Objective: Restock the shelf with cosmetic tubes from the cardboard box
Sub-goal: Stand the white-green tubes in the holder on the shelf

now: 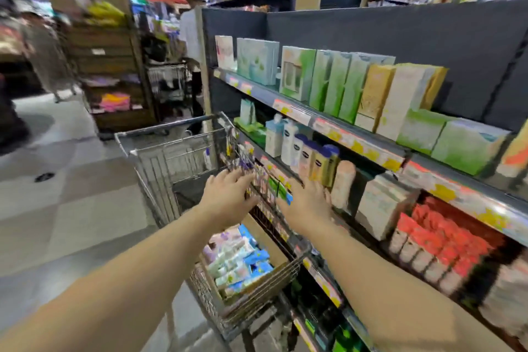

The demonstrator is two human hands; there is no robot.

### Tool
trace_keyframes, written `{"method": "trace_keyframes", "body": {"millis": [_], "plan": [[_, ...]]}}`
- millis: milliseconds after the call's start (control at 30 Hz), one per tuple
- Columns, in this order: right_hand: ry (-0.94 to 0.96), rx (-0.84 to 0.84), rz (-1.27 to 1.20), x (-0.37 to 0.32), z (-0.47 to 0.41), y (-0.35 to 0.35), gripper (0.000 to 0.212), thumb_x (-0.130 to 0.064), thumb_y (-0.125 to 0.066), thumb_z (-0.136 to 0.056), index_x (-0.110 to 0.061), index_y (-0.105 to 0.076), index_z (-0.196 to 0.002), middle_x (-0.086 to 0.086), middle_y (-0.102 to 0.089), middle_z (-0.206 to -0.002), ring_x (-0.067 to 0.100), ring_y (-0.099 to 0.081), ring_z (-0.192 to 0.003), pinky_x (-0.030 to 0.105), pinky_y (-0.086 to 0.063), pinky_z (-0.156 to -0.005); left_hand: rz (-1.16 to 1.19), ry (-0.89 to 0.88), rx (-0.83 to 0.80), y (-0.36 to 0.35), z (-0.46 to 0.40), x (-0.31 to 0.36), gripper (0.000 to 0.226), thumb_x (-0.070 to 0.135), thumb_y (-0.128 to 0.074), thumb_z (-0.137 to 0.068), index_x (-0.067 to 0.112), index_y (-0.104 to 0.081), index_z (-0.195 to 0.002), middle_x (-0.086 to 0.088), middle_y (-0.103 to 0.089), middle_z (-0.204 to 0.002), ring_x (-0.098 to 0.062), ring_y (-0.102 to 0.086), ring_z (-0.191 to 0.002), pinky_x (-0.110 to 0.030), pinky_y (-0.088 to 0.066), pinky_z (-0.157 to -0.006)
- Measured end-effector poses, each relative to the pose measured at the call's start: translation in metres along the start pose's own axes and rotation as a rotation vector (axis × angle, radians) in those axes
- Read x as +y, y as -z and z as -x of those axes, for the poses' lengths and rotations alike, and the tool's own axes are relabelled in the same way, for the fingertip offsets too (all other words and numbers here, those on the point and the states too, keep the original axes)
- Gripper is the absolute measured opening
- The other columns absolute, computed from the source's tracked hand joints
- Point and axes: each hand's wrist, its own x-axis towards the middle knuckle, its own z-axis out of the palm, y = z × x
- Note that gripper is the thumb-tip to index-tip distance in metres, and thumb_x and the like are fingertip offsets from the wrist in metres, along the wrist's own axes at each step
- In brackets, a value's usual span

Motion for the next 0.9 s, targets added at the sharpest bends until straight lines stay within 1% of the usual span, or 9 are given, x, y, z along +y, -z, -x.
{"method": "trace_keyframes", "body": {"millis": [100, 200, 267, 367, 433, 533, 700, 900], "plan": [[-0.008, -0.023, -0.017, 0.002, -0.041, -0.017, 0.063, -0.056, -0.045, -0.093, -0.024, -0.033, -0.146, 0.005, -0.022, -0.156, 0.029, -0.013, -0.146, 0.049, -0.014, -0.118, -0.010, 0.060, -0.035, -0.016, -0.041, -0.011, 0.067, 0.065, -0.036, -0.092, 0.032, -0.026, -0.149, -0.005, -0.027, -0.157, -0.030, -0.022, -0.144, -0.048, -0.022, -0.116], [-0.006, -0.072, -0.033, 0.008, -0.079, -0.031, 0.063, -0.053, -0.047, -0.093, -0.024, -0.031, -0.146, 0.005, -0.019, -0.158, 0.028, -0.010, -0.147, 0.048, -0.011, -0.118, 0.004, 0.108, -0.064, -0.031, -0.077, -0.016, 0.068, 0.063, -0.036, -0.093, 0.031, -0.022, -0.151, -0.006, -0.023, -0.159, -0.030, -0.019, -0.146, -0.047, -0.019, -0.118], [-0.001, -0.093, -0.032, 0.012, -0.101, -0.042, 0.063, -0.053, -0.048, -0.092, -0.025, -0.030, -0.146, 0.006, -0.021, -0.157, 0.027, -0.011, -0.147, 0.048, -0.012, -0.118, 0.025, 0.133, -0.076, -0.041, -0.096, -0.018, 0.068, 0.062, -0.036, -0.093, 0.030, -0.021, -0.152, -0.006, -0.021, -0.159, -0.029, -0.017, -0.147, -0.046, -0.018, -0.118], [-0.003, -0.114, -0.032, 0.018, -0.121, -0.058, 0.063, -0.053, -0.051, -0.090, -0.024, -0.033, -0.143, 0.007, -0.030, -0.152, 0.030, -0.019, -0.143, 0.049, -0.018, -0.116, 0.027, 0.129, -0.119, -0.058, -0.119, -0.022, 0.069, 0.062, -0.038, -0.093, 0.028, -0.023, -0.152, -0.006, -0.023, -0.159, -0.030, -0.020, -0.146, -0.047, -0.020, -0.118], [-0.006, -0.137, -0.036, 0.022, -0.131, -0.065, 0.064, -0.053, -0.050, -0.091, -0.022, -0.031, -0.145, 0.007, -0.028, -0.153, 0.030, -0.017, -0.144, 0.049, -0.017, -0.117, 0.025, 0.126, -0.128, -0.066, -0.134, -0.027, 0.069, 0.061, -0.040, -0.093, 0.028, -0.025, -0.151, -0.006, -0.026, -0.158, -0.030, -0.022, -0.145, -0.047, -0.022, -0.117], [-0.019, -0.168, -0.035, 0.028, -0.145, -0.076, 0.067, -0.052, -0.048, -0.093, -0.022, -0.026, -0.149, 0.007, -0.024, -0.156, 0.029, -0.013, -0.145, 0.047, -0.012, -0.118, 0.025, 0.091, -0.139, -0.078, -0.158, -0.034, 0.068, 0.060, -0.042, -0.093, 0.026, -0.026, -0.150, -0.006, -0.030, -0.156, -0.029, -0.026, -0.143, -0.046, -0.025, -0.116], [-0.091, -0.161, -0.030, 0.036, -0.162, -0.102, 0.065, -0.052, -0.052, -0.091, -0.024, -0.031, -0.146, 0.008, -0.030, -0.153, 0.029, -0.020, -0.143, 0.045, -0.018, -0.116, 0.047, 0.006, -0.219, -0.111, -0.190, -0.043, 0.071, 0.061, -0.041, -0.092, 0.025, -0.024, -0.151, -0.005, -0.031, -0.155, -0.027, -0.027, -0.143, -0.045, -0.026, -0.115], [-0.245, -0.260, -0.046, 0.028, -0.180, -0.144, 0.065, -0.050, -0.054, -0.091, -0.024, -0.031, -0.146, 0.006, -0.029, -0.153, 0.027, -0.019, -0.143, 0.043, -0.020, -0.115, 0.078, -0.122, -0.354, -0.157, -0.224, -0.074, 0.071, 0.059, -0.045, -0.092, 0.025, -0.024, -0.151, -0.007, -0.030, -0.155, -0.029, -0.026, -0.143, -0.043, -0.025, -0.116]]}}
